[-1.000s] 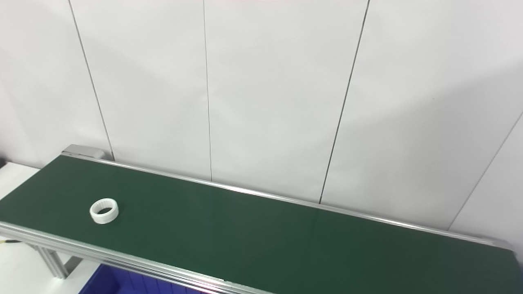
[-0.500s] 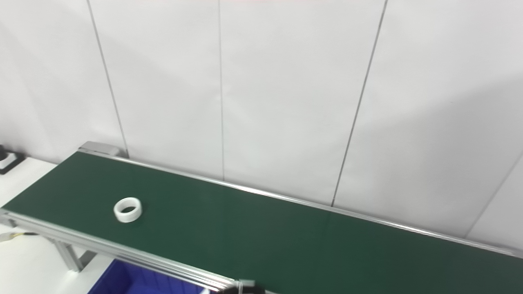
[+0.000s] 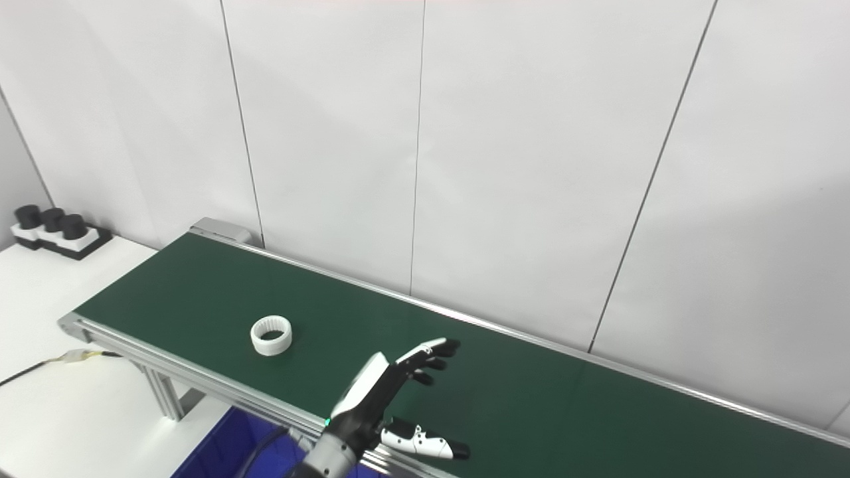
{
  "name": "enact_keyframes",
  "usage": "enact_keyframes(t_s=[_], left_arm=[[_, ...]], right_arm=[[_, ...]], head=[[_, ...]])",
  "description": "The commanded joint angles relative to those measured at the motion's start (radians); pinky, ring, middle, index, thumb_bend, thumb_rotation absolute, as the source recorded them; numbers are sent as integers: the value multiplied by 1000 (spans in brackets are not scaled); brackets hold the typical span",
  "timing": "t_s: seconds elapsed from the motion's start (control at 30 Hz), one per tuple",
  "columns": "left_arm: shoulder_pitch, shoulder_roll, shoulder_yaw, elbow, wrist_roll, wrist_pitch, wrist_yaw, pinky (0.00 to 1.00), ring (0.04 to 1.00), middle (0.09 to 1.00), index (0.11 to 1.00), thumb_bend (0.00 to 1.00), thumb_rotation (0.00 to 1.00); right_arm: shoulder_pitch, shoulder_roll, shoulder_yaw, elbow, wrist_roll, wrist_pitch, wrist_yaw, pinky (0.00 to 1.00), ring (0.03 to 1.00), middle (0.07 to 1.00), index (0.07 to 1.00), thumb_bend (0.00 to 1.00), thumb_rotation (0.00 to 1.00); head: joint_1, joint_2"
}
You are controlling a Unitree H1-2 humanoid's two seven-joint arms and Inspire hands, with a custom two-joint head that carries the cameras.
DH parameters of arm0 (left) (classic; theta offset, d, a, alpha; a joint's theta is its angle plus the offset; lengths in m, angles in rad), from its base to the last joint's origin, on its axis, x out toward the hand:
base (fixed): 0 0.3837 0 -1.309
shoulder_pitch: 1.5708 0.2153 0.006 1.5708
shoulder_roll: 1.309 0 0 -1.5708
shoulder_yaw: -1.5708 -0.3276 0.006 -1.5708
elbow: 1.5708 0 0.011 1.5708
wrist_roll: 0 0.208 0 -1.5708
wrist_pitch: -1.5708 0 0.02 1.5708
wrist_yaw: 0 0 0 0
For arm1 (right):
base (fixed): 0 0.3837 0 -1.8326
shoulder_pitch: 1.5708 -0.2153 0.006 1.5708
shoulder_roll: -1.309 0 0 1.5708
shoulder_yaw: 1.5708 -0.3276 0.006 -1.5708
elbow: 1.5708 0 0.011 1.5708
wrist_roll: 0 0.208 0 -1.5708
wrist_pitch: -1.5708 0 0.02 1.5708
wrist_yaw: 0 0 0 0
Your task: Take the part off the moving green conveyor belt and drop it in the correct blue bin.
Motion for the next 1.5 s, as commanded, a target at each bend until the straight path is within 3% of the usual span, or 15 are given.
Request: enact_keyframes(t_s=[0.0, 0.17, 0.6, 0.83, 1.3, 1.47], left_arm=[[-63, 34, -18, -47, 90, 69, -22, 791, 894, 938, 918, 825, 261], [-178, 132, -58, 9, 143, 141, -119, 812, 887, 919, 913, 832, 290], [-335, 243, -159, 184, 189, 172, -214, 922, 904, 906, 869, 881, 213], [-383, 302, -216, 257, 203, 166, -255, 933, 907, 903, 858, 884, 106], [-410, 407, -308, 299, 226, 141, -349, 912, 862, 872, 810, 898, 36], [-398, 436, -318, 294, 219, 119, -378, 928, 862, 873, 792, 898, 20]], right_arm=[[-19, -5, -9, -11, 21, -52, 15, 793, 840, 884, 1000, 39, 661], [-18, -2, -12, -7, 33, -57, 27, 823, 860, 899, 1000, 26, 669], [-6, 3, -13, -36, 9, -31, 17, 825, 848, 885, 991, 142, 807], [0, 11, -9, -51, -15, -21, 3, 813, 840, 872, 980, 183, 834], [12, 31, 0, -69, -36, -30, -9, 728, 801, 849, 954, 253, 804], [18, 37, 4, -84, -68, -19, -27, 707, 791, 843, 941, 335, 816]], head=[[-1, 1], [-14, 7], [-27, 18], [-43, 18], [-92, 36], [-119, 47]])
